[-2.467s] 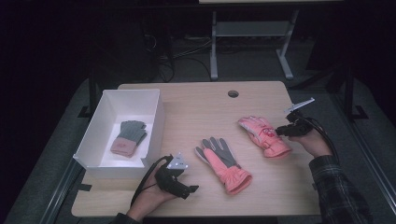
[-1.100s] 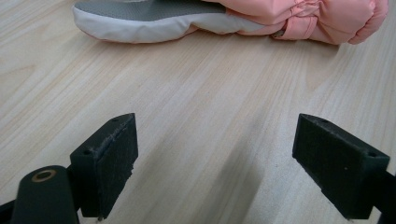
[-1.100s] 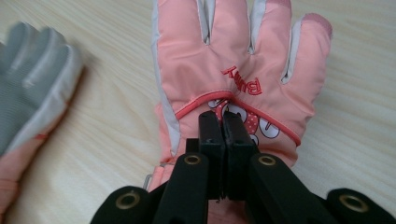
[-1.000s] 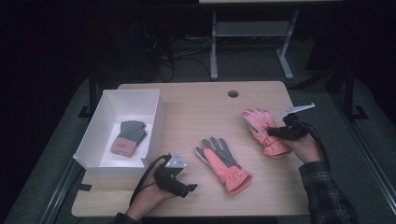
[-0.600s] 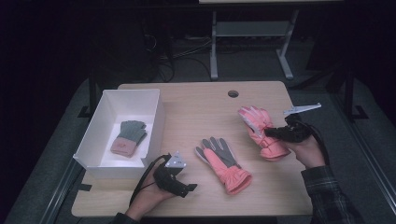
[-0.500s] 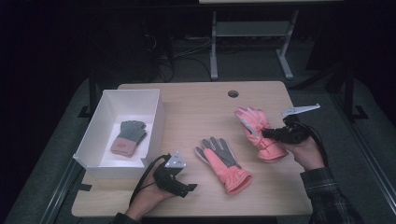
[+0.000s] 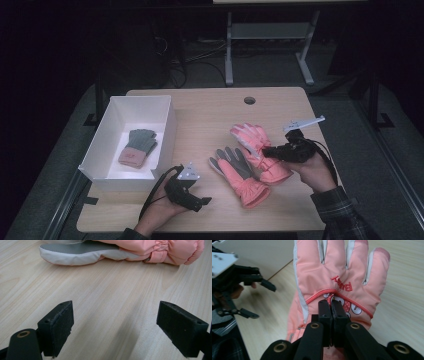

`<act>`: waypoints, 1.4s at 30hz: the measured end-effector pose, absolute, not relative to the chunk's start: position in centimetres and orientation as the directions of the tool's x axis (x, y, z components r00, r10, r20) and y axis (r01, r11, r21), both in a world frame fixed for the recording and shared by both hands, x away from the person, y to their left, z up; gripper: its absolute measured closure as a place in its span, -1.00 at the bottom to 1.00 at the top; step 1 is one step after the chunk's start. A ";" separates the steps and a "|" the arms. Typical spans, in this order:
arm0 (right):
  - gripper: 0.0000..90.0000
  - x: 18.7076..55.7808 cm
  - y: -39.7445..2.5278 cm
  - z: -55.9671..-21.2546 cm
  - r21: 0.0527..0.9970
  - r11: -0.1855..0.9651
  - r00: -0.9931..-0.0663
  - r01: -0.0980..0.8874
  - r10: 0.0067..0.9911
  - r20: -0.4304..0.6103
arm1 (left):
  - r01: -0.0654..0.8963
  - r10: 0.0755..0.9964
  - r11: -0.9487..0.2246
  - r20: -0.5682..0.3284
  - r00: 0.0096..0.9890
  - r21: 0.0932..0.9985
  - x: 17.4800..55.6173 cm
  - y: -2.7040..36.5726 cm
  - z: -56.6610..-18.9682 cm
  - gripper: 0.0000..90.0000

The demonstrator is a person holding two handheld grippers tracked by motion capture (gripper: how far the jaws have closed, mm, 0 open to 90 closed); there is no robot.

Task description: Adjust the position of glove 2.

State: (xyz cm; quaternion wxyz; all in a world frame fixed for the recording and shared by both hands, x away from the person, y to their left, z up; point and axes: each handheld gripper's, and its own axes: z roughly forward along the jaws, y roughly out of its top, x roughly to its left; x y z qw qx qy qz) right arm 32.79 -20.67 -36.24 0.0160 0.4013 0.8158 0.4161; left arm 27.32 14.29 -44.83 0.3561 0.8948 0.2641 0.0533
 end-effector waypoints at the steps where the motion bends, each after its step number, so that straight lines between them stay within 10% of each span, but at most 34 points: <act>1: 0.96 32.6 -20.2 -36.2 0.693 0.340 -0.687 0.635 0.660 0.306 | 0.435 0.511 -0.607 -0.093 0.855 0.665 27.3 14.3 -44.8 -0.69; 32: 0.91 31.9 -13.9 -39.9 0.604 0.456 -0.707 0.654 0.653 0.272 | 0.427 0.498 -0.614 -0.093 0.862 0.664 27.1 13.8 -45.1 -0.69; 42: 0.31 31.8 -14.4 -39.3 0.641 0.444 -0.730 0.626 0.623 0.281 | 0.449 0.506 -0.584 -0.128 0.853 0.676 27.1 13.8 -45.3 -0.55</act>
